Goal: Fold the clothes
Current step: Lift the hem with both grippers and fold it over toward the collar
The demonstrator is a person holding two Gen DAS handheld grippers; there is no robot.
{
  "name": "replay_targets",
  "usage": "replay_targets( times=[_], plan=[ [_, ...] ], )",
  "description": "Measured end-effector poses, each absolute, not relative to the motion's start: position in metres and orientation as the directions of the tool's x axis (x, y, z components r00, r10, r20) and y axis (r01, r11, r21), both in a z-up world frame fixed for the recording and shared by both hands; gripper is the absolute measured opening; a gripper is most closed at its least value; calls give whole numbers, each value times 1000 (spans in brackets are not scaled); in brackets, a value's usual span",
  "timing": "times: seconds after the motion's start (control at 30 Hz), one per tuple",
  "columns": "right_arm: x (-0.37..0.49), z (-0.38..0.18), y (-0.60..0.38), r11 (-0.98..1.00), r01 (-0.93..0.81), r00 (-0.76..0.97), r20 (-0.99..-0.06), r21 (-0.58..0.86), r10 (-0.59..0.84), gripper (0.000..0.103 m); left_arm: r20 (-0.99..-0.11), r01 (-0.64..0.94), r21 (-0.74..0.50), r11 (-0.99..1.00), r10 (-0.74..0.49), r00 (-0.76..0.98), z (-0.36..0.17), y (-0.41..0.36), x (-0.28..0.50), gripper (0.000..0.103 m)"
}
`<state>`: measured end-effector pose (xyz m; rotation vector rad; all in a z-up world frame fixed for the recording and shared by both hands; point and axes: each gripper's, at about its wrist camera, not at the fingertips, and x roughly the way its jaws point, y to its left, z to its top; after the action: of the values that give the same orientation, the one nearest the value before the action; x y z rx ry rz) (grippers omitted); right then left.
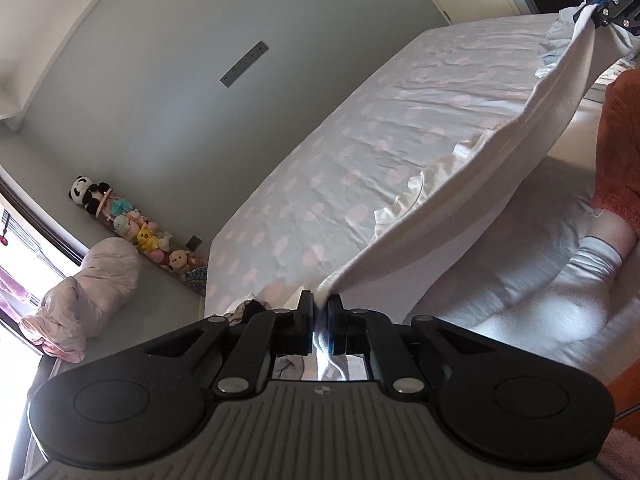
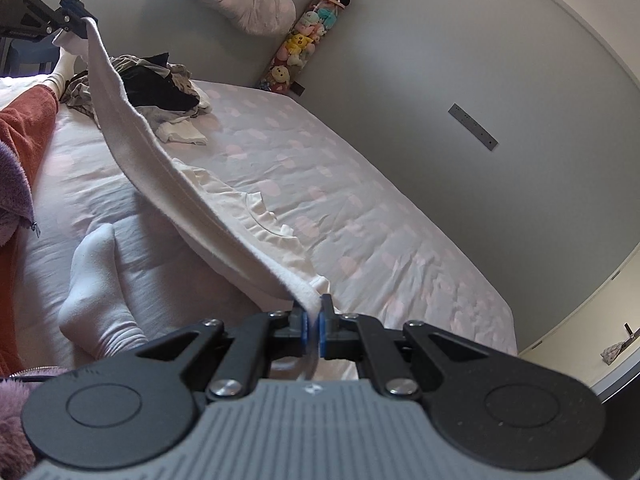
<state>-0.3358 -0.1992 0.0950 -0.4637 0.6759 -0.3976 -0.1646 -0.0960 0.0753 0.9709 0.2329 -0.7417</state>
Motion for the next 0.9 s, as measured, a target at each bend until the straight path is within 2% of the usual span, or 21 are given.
replay_targets(
  times=[0.3,0.9],
  plan=[
    [-286,81,-241,832,152,711,-525,-534,-467,6,-541,674,682,282,-426,725,49,-132,-107,5],
    [-149,41,-368,891,170,664,-620,-420,-419,6,-656,749,624,220,-373,656,11,-226,25,5]
  ],
)
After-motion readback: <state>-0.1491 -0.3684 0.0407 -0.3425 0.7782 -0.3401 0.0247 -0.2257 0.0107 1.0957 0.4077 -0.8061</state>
